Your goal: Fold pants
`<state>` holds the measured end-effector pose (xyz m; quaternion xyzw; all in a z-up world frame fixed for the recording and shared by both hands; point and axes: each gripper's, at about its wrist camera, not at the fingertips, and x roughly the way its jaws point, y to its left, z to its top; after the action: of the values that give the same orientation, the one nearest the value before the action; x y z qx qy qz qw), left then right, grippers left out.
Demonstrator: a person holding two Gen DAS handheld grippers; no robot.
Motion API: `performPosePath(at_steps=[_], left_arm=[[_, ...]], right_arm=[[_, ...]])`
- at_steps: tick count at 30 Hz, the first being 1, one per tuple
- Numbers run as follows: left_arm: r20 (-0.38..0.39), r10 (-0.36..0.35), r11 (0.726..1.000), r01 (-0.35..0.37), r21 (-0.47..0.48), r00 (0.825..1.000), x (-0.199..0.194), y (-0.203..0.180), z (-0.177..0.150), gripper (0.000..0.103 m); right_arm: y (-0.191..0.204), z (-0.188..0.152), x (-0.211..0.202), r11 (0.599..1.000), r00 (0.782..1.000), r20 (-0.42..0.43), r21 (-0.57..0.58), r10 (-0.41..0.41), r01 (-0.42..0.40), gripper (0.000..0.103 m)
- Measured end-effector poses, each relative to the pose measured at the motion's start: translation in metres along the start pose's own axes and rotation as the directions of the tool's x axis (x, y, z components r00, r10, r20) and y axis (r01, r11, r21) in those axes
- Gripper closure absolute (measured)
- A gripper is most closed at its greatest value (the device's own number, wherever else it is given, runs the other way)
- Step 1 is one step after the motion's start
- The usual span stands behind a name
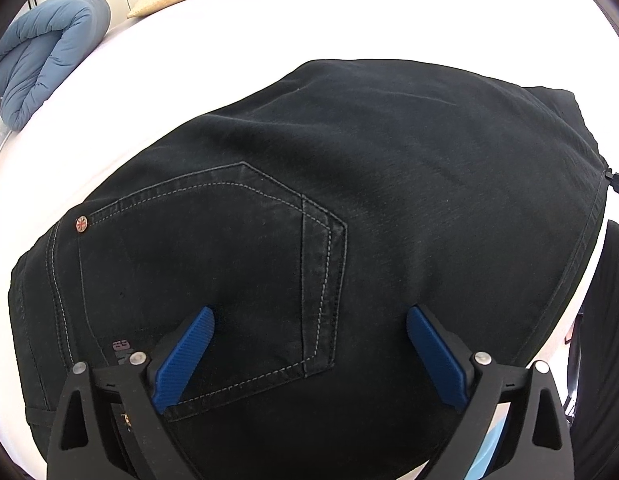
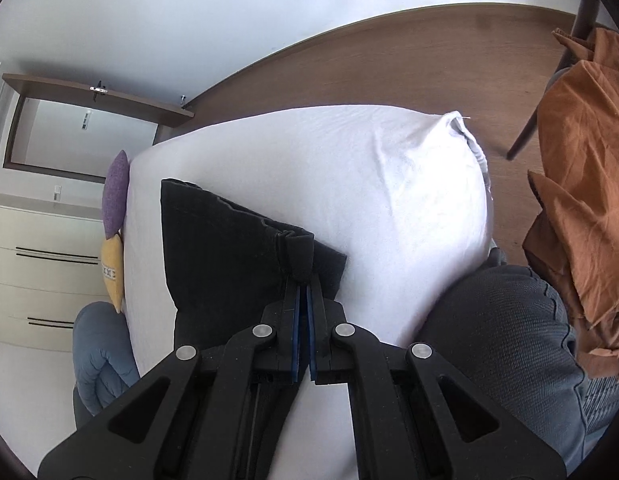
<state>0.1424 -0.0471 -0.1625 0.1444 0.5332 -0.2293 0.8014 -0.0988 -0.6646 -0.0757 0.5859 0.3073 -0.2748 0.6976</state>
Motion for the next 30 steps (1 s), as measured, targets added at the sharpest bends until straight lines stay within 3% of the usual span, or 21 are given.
performPosePath(at_steps=[9, 13, 18, 19, 20, 22, 24, 26, 27, 28, 30], left_arm=[[0.009, 0.003, 1.000, -0.003, -0.011, 1.000, -0.009, -0.006, -0.014, 0.004], [0.018, -0.008, 1.000, 0.009, -0.016, 1.000, -0.009, -0.004, -0.020, 0.003], [0.016, -0.006, 1.000, 0.006, -0.006, 1.000, -0.012, -0.003, -0.026, 0.003], [0.016, -0.005, 1.000, 0.005, -0.006, 1.000, -0.012, -0.004, -0.027, 0.003], [0.015, -0.003, 1.000, 0.003, -0.004, 1.000, -0.014, -0.004, -0.028, 0.003], [0.015, 0.004, 1.000, -0.004, -0.001, 1.000, -0.016, 0.002, -0.035, 0.003], [0.017, 0.005, 1.000, -0.005, -0.004, 1.000, -0.020, 0.001, -0.043, 0.003], [0.021, 0.002, 1.000, -0.002, -0.009, 1.000, -0.022, 0.002, -0.048, 0.003], [0.024, -0.001, 1.000, 0.001, -0.011, 1.000, -0.023, 0.003, -0.052, 0.003], [0.025, -0.001, 1.000, 0.002, -0.013, 1.000, -0.023, 0.004, -0.053, 0.002], [0.026, -0.002, 1.000, 0.003, -0.016, 1.000, -0.023, 0.009, -0.056, 0.002]], right_arm=[[0.006, -0.002, -0.030, 1.000, 1.000, 0.018, -0.017, -0.001, 0.001, 0.103], [-0.011, 0.002, -0.014, 0.999, 0.999, -0.019, 0.006, -0.040, 0.040, 0.103], [-0.016, 0.007, -0.014, 1.000, 0.999, -0.054, 0.011, -0.008, 0.008, 0.096], [-0.016, 0.009, -0.021, 0.998, 0.998, -0.033, 0.005, -0.058, 0.058, 0.084], [-0.017, 0.011, -0.032, 0.995, 0.995, 0.005, -0.001, -0.103, 0.103, 0.057], [-0.017, 0.010, -0.055, 0.993, 0.988, 0.098, 0.000, -0.119, 0.120, 0.022], [-0.006, 0.001, -0.069, 0.996, 0.994, 0.086, -0.057, -0.065, 0.070, 0.020], [0.019, -0.025, -0.066, 0.985, 0.997, -0.057, -0.160, 0.048, -0.057, 0.020], [0.032, -0.041, -0.061, 0.972, 0.984, -0.140, -0.193, 0.109, -0.135, 0.020], [0.044, -0.059, -0.054, 0.953, 0.958, -0.229, -0.208, 0.173, -0.222, 0.023], [0.063, -0.099, -0.033, 0.913, 0.870, -0.407, -0.169, 0.278, -0.370, 0.032]])
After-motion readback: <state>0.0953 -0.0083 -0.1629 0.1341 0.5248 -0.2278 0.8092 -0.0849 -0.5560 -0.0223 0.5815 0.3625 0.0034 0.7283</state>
